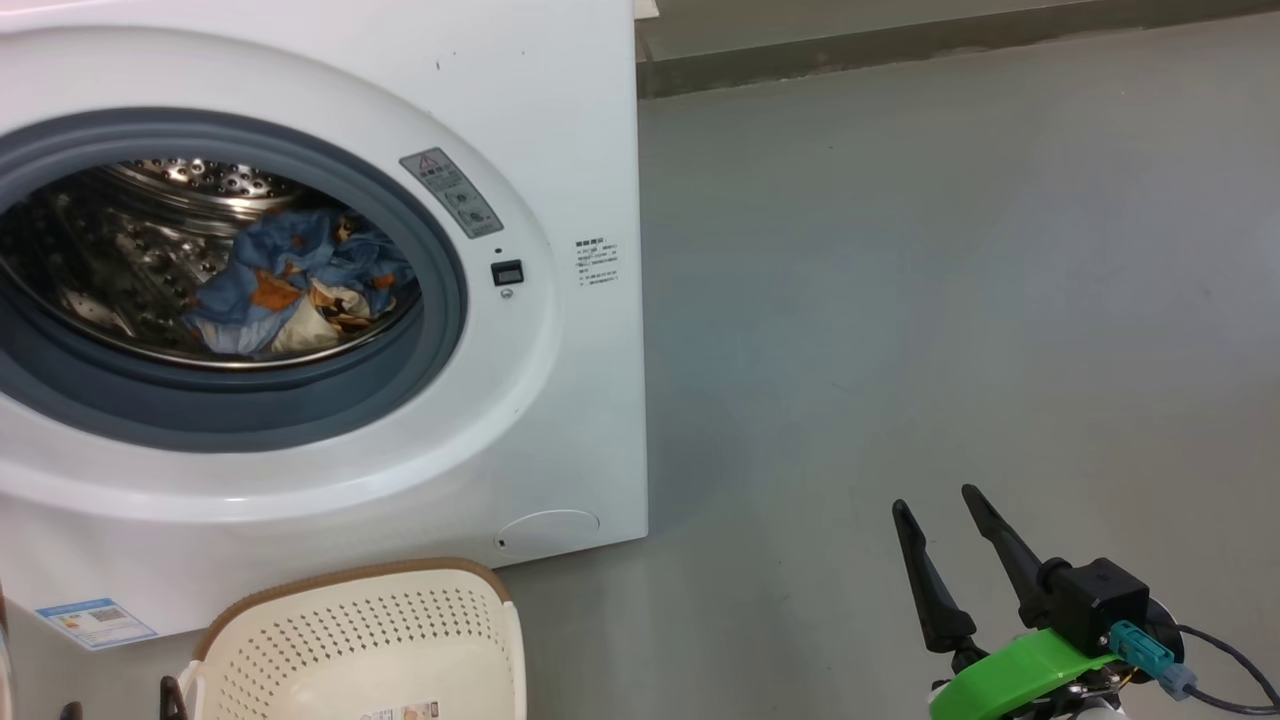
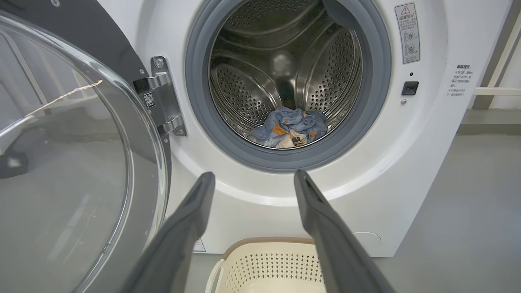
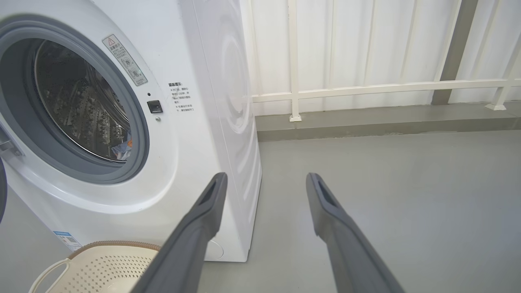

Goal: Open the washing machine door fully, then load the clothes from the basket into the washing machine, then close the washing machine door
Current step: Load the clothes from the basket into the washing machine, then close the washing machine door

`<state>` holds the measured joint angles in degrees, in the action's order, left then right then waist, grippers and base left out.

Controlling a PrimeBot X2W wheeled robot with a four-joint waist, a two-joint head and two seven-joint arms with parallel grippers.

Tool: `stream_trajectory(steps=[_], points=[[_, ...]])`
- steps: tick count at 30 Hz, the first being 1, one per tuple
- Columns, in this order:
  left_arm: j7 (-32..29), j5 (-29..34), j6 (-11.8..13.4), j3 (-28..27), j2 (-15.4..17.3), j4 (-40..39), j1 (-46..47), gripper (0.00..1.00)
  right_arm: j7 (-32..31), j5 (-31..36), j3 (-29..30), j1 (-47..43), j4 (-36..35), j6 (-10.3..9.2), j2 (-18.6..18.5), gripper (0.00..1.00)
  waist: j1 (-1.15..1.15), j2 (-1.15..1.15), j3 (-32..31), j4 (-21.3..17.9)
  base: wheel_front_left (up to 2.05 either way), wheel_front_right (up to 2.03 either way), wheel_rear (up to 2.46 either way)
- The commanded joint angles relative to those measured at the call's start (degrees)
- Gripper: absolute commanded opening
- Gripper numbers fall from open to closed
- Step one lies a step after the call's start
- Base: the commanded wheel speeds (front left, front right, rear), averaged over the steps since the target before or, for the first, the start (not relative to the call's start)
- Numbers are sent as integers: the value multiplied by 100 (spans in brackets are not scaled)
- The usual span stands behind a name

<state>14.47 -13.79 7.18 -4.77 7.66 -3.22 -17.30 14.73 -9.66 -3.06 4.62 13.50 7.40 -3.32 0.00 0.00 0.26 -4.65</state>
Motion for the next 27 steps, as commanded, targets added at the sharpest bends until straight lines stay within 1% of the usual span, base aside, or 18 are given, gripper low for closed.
stream_trajectory(steps=[1,8,16,20,27], points=[[52,56,-66,-243,-4,-75,136,100,27,66,-148,68,-166,9,8,100,0,0,16,1,0,0,0],[52,173,-218,-380,-146,-27,197,100,27,109,-147,73,-213,9,17,100,0,0,32,8,0,0,0],[52,154,-386,-506,-305,0,247,100,27,106,-145,65,-218,9,27,100,0,0,-16,28,0,0,0],[52,257,-391,-565,-349,71,274,100,27,115,-150,65,-222,9,29,100,0,0,-39,43,0,0,0],[52,330,-494,-612,-400,101,246,100,27,127,-167,40,-211,9,33,100,0,0,-111,80,0,0,0]])
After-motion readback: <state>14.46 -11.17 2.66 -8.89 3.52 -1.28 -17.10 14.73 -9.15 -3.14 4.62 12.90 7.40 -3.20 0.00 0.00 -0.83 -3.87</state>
